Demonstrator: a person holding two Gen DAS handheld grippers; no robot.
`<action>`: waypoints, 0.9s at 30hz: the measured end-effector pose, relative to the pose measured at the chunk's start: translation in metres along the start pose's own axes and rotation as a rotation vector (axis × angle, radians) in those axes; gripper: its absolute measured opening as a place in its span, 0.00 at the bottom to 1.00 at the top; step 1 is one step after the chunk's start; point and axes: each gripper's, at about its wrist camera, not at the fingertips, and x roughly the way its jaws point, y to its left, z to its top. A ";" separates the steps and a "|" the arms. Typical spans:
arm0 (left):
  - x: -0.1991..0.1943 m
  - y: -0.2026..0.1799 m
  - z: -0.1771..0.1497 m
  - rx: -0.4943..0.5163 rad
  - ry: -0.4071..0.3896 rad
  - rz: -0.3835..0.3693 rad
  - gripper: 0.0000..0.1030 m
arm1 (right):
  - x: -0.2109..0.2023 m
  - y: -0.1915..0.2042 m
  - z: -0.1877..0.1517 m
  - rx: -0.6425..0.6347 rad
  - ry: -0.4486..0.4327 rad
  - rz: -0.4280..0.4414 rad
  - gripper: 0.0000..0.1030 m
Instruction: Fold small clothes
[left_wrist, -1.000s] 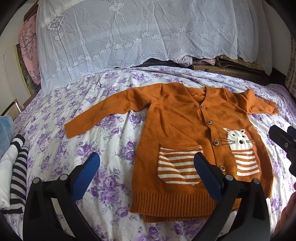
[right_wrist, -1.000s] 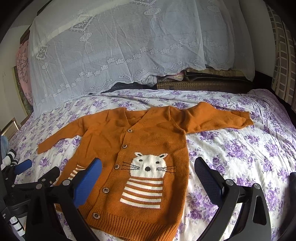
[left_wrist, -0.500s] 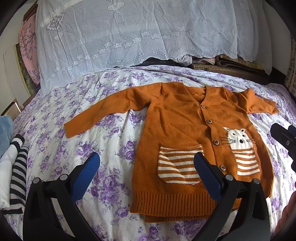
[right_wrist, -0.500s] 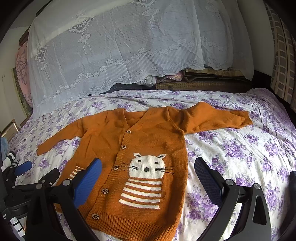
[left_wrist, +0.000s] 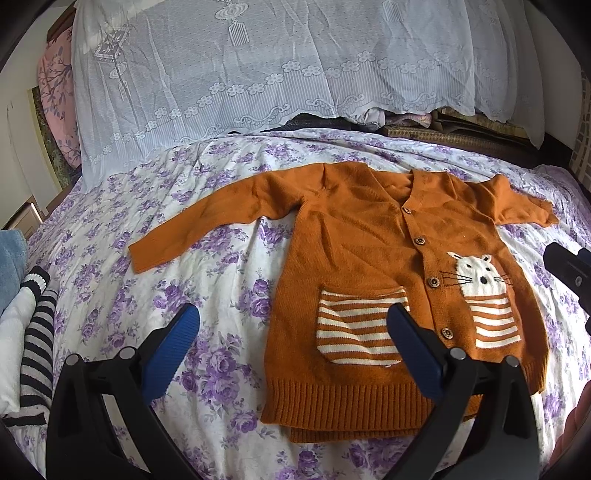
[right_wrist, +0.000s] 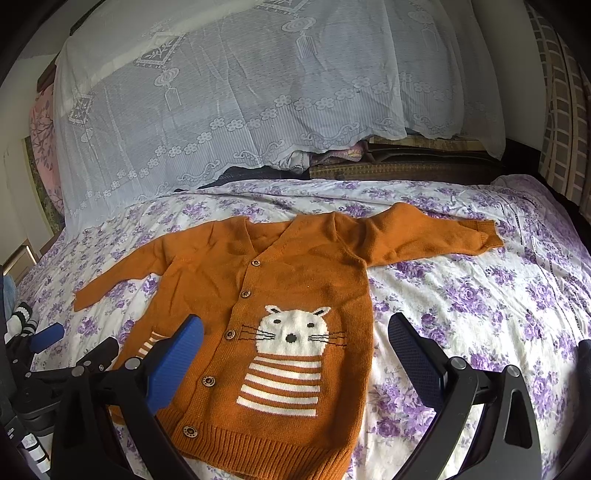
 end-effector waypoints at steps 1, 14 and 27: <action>0.000 0.000 0.000 0.000 0.000 0.000 0.96 | 0.000 0.000 0.000 0.000 0.000 0.000 0.97; 0.000 0.000 0.000 0.000 0.001 0.000 0.96 | 0.000 -0.001 0.000 0.002 -0.001 0.000 0.97; 0.001 0.002 -0.001 -0.001 0.005 0.000 0.96 | 0.000 -0.003 0.000 0.003 -0.002 0.001 0.97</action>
